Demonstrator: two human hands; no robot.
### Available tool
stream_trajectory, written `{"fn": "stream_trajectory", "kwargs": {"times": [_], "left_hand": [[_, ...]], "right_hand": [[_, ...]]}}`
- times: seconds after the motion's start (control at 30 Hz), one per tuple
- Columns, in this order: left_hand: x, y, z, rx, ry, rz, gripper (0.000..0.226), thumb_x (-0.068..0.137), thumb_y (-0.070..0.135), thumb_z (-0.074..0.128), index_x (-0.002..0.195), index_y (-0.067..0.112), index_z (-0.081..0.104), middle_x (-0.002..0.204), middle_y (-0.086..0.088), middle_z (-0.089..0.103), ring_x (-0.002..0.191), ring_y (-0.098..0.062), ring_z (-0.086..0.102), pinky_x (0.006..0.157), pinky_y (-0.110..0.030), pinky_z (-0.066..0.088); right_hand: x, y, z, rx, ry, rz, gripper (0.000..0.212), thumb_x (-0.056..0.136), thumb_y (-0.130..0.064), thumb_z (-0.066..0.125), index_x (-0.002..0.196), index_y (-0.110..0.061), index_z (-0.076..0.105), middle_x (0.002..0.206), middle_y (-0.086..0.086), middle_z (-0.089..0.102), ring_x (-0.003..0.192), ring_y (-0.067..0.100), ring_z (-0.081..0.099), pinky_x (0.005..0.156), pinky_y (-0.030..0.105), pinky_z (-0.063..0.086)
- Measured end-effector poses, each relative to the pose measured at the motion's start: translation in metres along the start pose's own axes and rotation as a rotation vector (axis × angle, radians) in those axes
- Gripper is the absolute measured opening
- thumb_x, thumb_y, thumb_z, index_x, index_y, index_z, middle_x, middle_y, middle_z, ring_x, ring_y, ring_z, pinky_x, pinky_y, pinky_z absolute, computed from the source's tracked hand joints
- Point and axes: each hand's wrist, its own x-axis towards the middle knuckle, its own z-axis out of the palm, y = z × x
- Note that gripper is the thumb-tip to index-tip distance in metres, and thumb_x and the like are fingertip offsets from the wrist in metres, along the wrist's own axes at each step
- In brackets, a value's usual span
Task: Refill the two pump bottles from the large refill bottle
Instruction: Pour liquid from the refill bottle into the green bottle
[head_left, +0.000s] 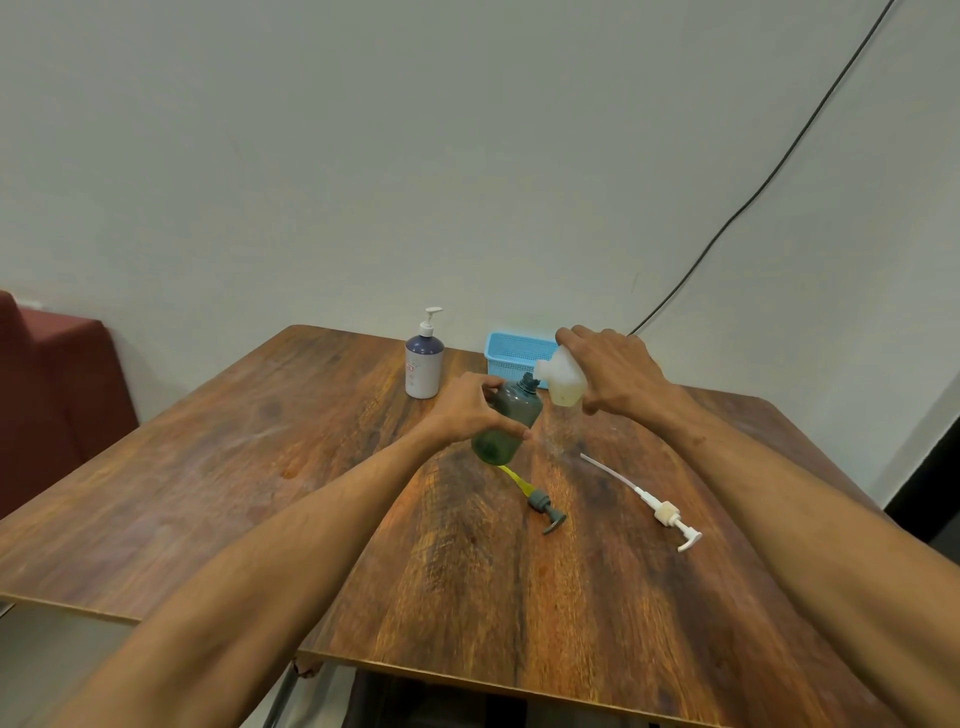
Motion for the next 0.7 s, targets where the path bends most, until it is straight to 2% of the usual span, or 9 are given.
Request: {"fn": "stream_trajectory", "kwargs": {"times": [0.2,0.33,0.7], "left_hand": [[-0.0001,0.001,-0.001,-0.004,0.002,-0.004,0.087,0.058,0.051,0.091,0.132,0.015,0.062,0.123,-0.002,0.068,0.109,-0.018,0.063,0.093,-0.038,0.057],[-0.0022,0.0038,-0.0024,-0.011,0.01,0.022,0.08,0.057,0.049,0.093,0.125,0.017,0.067,0.116,0.001,0.071,0.105,-0.016,0.064,0.092,-0.039,0.057],[-0.0009,0.002,-0.0024,-0.005,0.005,-0.002,0.088,0.053,0.055,0.091,0.127,0.015,0.066,0.119,-0.001,0.069,0.108,-0.017,0.063,0.093,-0.041,0.057]], "right_hand": [[0.0004,0.0002,0.0,0.0,-0.003,-0.001,0.085,0.063,-0.025,0.092,0.13,-0.022,0.04,0.118,0.003,0.059,0.094,0.023,0.057,0.089,0.049,0.054],[0.0006,0.0011,-0.0025,-0.02,-0.014,-0.012,0.084,0.06,-0.021,0.092,0.127,-0.021,0.042,0.115,0.002,0.058,0.095,0.028,0.058,0.081,0.046,0.05],[0.0002,-0.0005,-0.0035,-0.028,-0.006,-0.015,0.082,0.062,-0.022,0.092,0.127,-0.021,0.042,0.115,0.003,0.059,0.095,0.026,0.057,0.086,0.051,0.052]]}}
